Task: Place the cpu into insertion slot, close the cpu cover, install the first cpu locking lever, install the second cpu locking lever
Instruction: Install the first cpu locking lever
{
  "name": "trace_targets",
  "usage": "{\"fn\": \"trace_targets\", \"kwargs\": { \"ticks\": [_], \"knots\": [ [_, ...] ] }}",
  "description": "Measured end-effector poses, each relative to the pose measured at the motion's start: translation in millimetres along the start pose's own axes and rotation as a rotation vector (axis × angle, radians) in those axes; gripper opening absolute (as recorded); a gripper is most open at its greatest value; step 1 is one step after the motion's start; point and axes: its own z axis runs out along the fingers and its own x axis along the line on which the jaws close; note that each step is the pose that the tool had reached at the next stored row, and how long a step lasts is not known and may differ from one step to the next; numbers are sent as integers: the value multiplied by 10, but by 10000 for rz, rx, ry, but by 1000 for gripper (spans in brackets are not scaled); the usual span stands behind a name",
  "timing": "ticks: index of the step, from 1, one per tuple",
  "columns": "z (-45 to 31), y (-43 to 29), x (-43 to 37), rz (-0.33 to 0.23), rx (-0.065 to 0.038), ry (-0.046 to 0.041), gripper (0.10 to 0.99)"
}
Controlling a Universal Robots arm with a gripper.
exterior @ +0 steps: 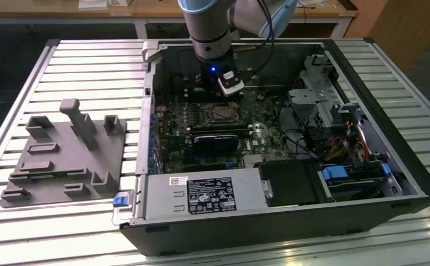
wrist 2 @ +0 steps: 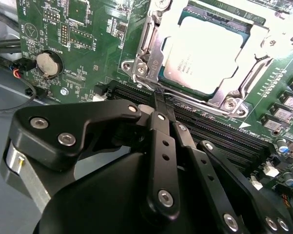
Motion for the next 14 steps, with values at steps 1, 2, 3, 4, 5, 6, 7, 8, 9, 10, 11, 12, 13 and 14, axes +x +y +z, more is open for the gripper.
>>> {"fn": "trace_targets", "kwargs": {
  "ticks": [1, 2, 3, 4, 5, 6, 7, 8, 9, 10, 11, 12, 13, 14],
  "knots": [
    [-1, 0, -1, 0, 0, 1, 106],
    [-2, -1, -2, -1, 0, 1, 106],
    [-4, -3, -3, -1, -1, 1, 106],
    [-6, -4, -4, -1, -1, 1, 106],
    [-8, -6, -6, -1, -3, 0, 106],
    [-11, -8, -6, 0, -2, -1, 106],
    [-14, -10, -8, -1, -2, -1, 106],
    [-19, -13, -10, -2, 1, 0, 106],
    [-22, -15, -11, -1, 0, 1, 106],
    [-25, -18, -12, -1, 1, 1, 106],
    [-28, -21, -14, -1, 3, 1, 106],
    [-31, -24, -15, -1, 3, 1, 106],
    [-32, -27, -16, -1, 2, 2, 106],
    [-32, -30, -16, -1, 1, 1, 106]
  ]
}}
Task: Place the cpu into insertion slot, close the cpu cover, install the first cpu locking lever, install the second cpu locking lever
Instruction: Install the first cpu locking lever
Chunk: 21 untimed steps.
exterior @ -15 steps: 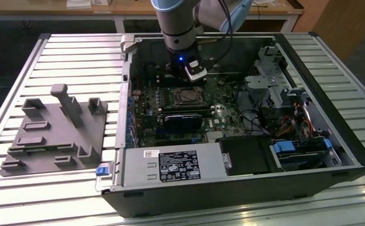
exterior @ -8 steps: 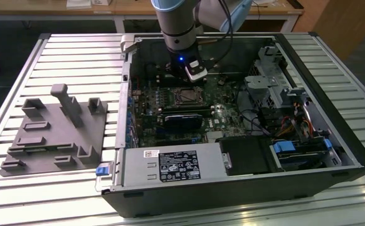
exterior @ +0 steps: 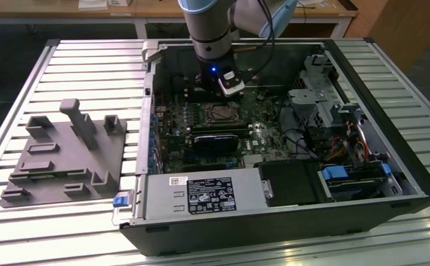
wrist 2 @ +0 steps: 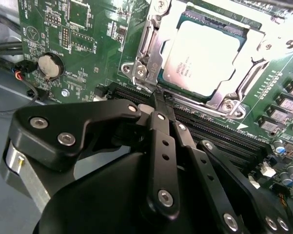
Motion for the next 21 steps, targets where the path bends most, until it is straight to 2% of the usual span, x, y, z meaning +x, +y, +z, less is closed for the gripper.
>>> {"fn": "trace_targets", "kwargs": {
  "ticks": [8, 16, 21],
  "knots": [
    [-4, -28, -7, 4, -13, 3, 106],
    [-1, -46, -16, 35, -136, 31, 106],
    [3, -52, -31, 39, -156, 35, 106]
  ]
}}
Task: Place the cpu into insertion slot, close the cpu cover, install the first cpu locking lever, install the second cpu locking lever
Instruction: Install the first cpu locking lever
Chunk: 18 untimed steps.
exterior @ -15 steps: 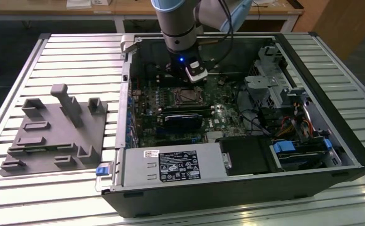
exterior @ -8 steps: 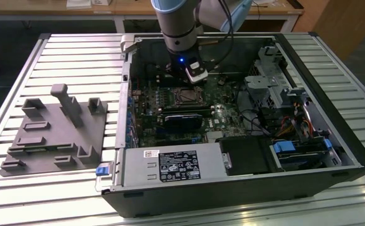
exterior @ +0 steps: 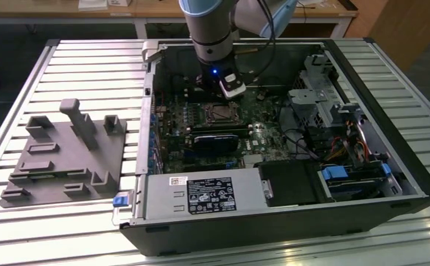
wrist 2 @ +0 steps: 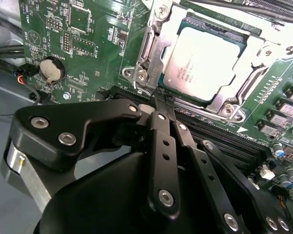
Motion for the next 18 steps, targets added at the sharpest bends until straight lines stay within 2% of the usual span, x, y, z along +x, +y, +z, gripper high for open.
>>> {"fn": "trace_targets", "kwargs": {
  "ticks": [4, 7, 8, 18],
  "knots": [
    [7, -5, -2, 19, -74, 19, 106],
    [11, -6, -2, 58, -238, 53, 106],
    [11, -7, -3, 65, -264, 60, 106],
    [-22, -1, -11, 79, -267, 57, 106]
  ]
}}
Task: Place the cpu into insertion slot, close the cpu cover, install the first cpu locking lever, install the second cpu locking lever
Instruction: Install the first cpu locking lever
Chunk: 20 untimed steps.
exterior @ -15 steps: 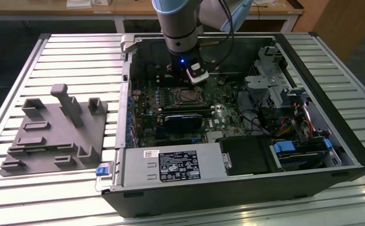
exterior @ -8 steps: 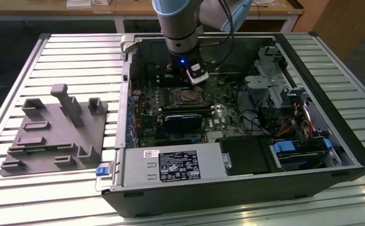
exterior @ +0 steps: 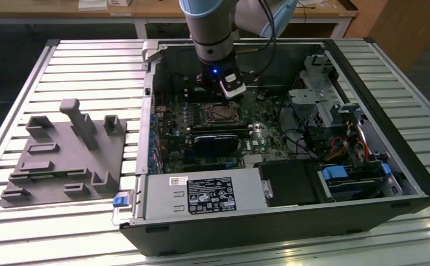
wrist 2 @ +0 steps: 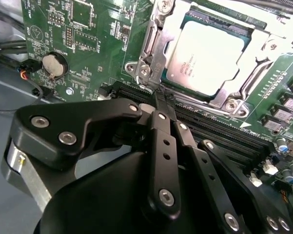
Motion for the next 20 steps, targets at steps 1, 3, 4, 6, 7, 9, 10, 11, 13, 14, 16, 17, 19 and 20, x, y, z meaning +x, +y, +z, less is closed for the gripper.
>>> {"fn": "trace_targets", "kwargs": {
  "ticks": [1, 3, 4, 6, 7, 9, 10, 11, 13, 14, 16, 17, 19, 20],
  "knots": [
    [0, 0, 0, 2, -2, -2, 106],
    [-10, 1, -1, 4, 6, 0, 106],
    [-19, 4, -3, 7, 7, -1, 106],
    [-43, 10, -8, 12, 7, -3, 106],
    [-58, 14, -11, 16, 8, -4, 106],
    [-90, 22, -18, 27, 10, -6, 106],
    [-107, 25, -21, 35, 12, -9, 106],
    [-123, 29, -24, 46, 14, -12, 106],
    [-152, 36, -29, 69, 23, -19, 106],
    [-164, 39, -31, 84, 37, -24, 106],
    [-172, 42, -34, 112, 54, -35, 106],
    [-172, 42, -34, 115, 53, -36, 106],
    [-173, 41, -33, 112, 72, -42, 106],
    [-173, 41, -33, 109, 84, -43, 106]
  ]
}}
